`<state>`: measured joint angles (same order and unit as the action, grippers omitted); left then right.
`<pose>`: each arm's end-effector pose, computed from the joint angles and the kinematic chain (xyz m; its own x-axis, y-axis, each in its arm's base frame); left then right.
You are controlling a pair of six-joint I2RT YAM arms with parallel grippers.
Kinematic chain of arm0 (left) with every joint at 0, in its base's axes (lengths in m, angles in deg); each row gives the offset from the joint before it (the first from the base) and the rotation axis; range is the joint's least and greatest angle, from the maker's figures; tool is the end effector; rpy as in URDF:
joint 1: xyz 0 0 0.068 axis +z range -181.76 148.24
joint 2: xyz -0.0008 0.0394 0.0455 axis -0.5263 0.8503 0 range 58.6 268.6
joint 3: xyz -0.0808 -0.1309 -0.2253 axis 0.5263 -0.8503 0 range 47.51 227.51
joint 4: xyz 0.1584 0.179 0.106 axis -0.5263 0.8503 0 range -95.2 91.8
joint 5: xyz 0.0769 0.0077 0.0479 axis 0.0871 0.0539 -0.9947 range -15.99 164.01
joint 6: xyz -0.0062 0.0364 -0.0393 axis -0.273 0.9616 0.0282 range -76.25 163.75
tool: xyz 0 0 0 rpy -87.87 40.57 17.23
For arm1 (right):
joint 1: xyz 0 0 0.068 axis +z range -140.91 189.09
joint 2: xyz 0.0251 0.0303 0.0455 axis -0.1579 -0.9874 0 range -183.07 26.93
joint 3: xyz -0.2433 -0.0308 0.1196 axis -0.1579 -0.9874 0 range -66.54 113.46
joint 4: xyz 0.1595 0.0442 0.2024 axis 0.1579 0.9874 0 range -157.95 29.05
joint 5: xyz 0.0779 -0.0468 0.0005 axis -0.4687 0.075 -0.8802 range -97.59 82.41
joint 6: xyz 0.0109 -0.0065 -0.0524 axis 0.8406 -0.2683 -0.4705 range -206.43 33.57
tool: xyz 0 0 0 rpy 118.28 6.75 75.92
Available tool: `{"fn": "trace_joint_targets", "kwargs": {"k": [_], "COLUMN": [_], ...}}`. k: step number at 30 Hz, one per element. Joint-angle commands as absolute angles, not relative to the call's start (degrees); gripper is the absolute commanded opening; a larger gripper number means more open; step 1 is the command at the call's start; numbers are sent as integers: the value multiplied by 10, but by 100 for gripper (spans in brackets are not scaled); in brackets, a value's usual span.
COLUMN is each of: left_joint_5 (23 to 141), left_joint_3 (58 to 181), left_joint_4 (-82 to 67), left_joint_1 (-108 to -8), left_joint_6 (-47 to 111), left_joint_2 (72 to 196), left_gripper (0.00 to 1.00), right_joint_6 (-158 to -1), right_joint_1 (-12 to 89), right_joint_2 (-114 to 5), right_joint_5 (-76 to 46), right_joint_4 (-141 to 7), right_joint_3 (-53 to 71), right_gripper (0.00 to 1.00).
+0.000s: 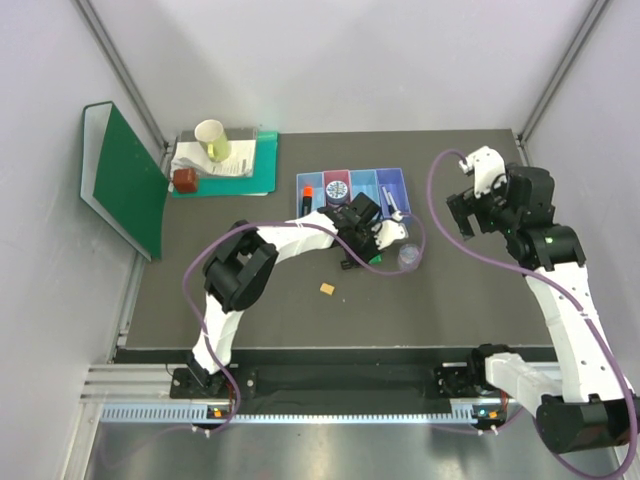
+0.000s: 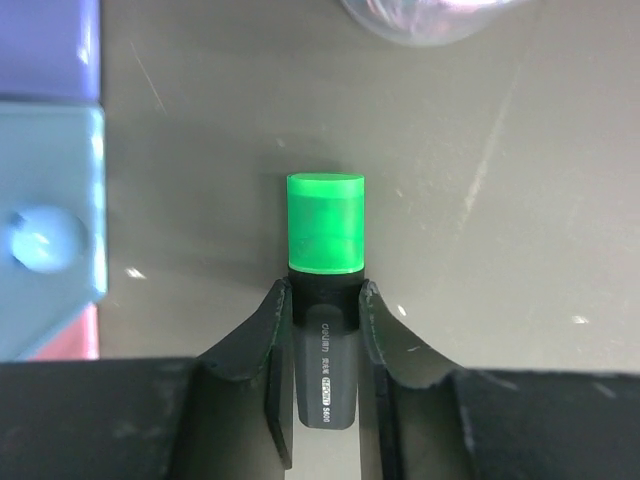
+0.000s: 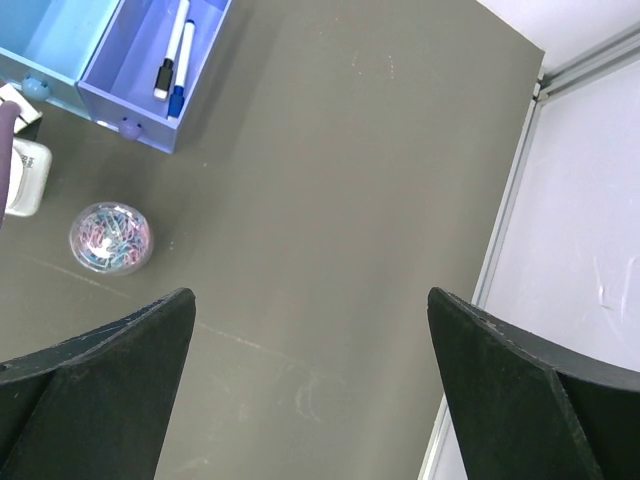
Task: Sort the stationery into containers
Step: Pick up the pen from the center of the board, then place the pen in the storage box.
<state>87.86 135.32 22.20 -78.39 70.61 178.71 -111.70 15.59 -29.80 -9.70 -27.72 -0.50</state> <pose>0.3004 -0.3304 0.1679 -0.1727 0.8216 -0.5433 0.9715 0.2329 0.0434 0.1997 0.0241 0.3768 -0.4000 -0.4751 -0.7838 -0.3487 0.8697 -0.3493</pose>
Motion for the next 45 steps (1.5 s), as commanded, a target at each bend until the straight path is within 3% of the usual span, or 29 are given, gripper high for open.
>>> {"fn": "trace_joint_targets", "kwargs": {"k": [1, 12, 16, 21, 28, 45], "left_joint_5": [883, 890, 895, 920, 892, 892], "left_joint_3": [1352, 1384, 1410, 1449, 1503, 1523], "left_joint_4": [280, 294, 288, 259, 226, 189], "left_joint_1": [-789, -769, -718, -624, -528, -497], "left_joint_6": [671, 576, 520, 378, 299, 239], "left_joint_2": [1730, 1608, 1591, 1615, 1692, 1816], "left_gripper": [0, 0, 0, 0, 0, 0], "right_joint_6": [-1106, -1094, -1087, -1078, -1072, -1057], "right_joint_1": [150, 146, 140, 130, 129, 129], "right_joint_2": [-278, -263, -256, -249, -263, -275], "right_joint_5": [-103, -64, -43, -34, -33, -37], "right_joint_4": [-293, -302, -311, -322, -319, -309], "right_joint_3": [-4, -12, -19, -26, -9, -13], "right_gripper": [100, 100, 99, 100, 100, 100]}}
